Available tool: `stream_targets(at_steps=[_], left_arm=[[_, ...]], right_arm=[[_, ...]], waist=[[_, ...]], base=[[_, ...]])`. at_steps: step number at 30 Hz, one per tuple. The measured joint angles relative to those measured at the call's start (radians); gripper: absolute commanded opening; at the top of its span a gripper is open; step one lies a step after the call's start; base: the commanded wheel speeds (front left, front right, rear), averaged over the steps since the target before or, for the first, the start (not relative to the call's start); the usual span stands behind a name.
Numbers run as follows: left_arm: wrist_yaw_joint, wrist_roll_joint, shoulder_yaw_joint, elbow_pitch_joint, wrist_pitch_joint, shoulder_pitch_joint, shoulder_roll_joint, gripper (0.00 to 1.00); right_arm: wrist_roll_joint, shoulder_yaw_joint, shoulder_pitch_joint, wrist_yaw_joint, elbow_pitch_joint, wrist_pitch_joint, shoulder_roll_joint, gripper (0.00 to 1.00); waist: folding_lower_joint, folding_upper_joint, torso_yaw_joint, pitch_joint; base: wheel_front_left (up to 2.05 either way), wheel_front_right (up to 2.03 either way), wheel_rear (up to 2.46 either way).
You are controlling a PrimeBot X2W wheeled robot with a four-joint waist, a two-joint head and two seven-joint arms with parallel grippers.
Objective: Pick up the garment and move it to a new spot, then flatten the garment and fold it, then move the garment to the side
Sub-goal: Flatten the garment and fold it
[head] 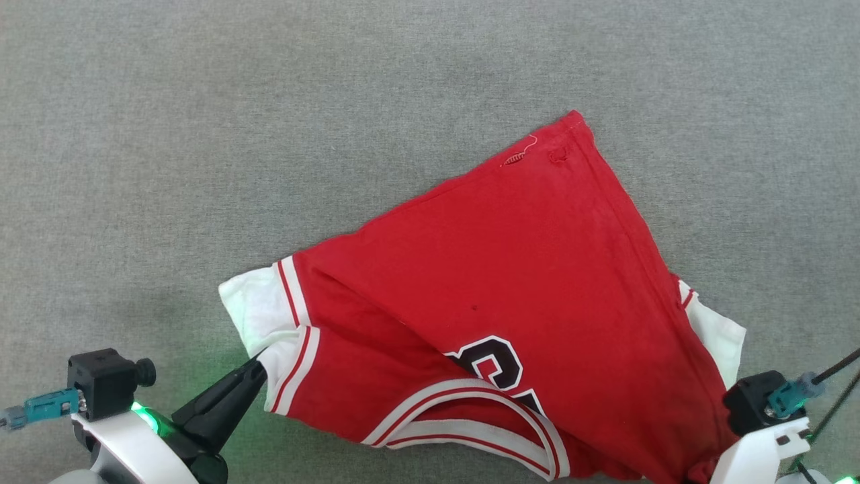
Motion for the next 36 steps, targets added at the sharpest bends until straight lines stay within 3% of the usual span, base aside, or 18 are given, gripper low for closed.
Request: stream_targets(at_steps=[1, 3, 9, 14, 18, 21, 24, 30, 36], left_arm=[[0.0, 0.0, 0.0, 0.001, 0.0, 0.002, 0.0, 0.0], [0.0, 0.0, 0.0, 0.002, 0.0, 0.004, 0.0, 0.0], [0.0, -0.001, -0.012, 0.0, 0.0, 0.005, -0.003, 0.0], [0.0, 0.002, -0.023, -0.005, 0.0, -0.005, -0.022, 0.0], [0.0, 0.005, -0.036, -0.007, 0.0, -0.028, -0.036, 0.0], [0.0, 0.003, -0.055, -0.008, 0.0, -0.045, -0.051, 0.0], [0.0, -0.001, -0.069, -0.007, 0.0, -0.06, -0.061, 0.0], [0.0, -0.004, -0.087, -0.004, 0.0, -0.094, -0.082, 0.0], [0.0, -0.005, -0.114, 0.006, 0.0, -0.124, -0.099, 0.0]], right_arm=[[0.0, 0.007, 0.001, 0.0, 0.008, -0.016, 0.003, 0.01], [-0.008, 0.005, -0.005, 0.0, 0.014, -0.054, 0.005, 1.0], [0.014, -0.071, -0.07, 0.0, -0.09, -0.083, -0.016, 1.0], [0.023, -0.157, -0.303, 0.0, -0.122, -0.115, -0.054, 1.0], [-0.021, -0.108, -0.517, 0.0, 0.046, -0.219, -0.044, 1.0], [-0.055, -0.051, -0.627, 0.0, 0.212, -0.26, -0.02, 1.0], [-0.097, -0.013, -0.728, 0.0, 0.358, -0.281, -0.035, 1.0], [-0.134, 0.085, -0.847, 0.0, 0.568, -0.256, -0.073, 1.0], [-0.136, 0.163, -0.918, 0.0, 0.679, -0.212, -0.105, 1.0]], waist=[[0.0, 0.0, -0.002, -0.001], [0.0, 0.0, -0.005, -0.003], [0.0, 0.0, 0.01, -0.01], [0.0, 0.0, 0.039, -0.003], [0.0, 0.0, 0.065, 0.014], [0.0, 0.0, 0.086, 0.028], [0.0, 0.0, 0.109, 0.042], [0.0, 0.0, 0.148, 0.083], [0.0, 0.0, 0.174, 0.111]], base=[[0.0, 0.0, 0.0], [0.0, 0.0, 0.0], [0.0, 0.0, 0.0], [0.0, 0.0, 0.0], [0.0, 0.0, 0.0], [0.0, 0.0, 0.0], [0.0, 0.0, 0.0], [0.0, 0.0, 0.0], [0.0, 0.0, 0.0]])
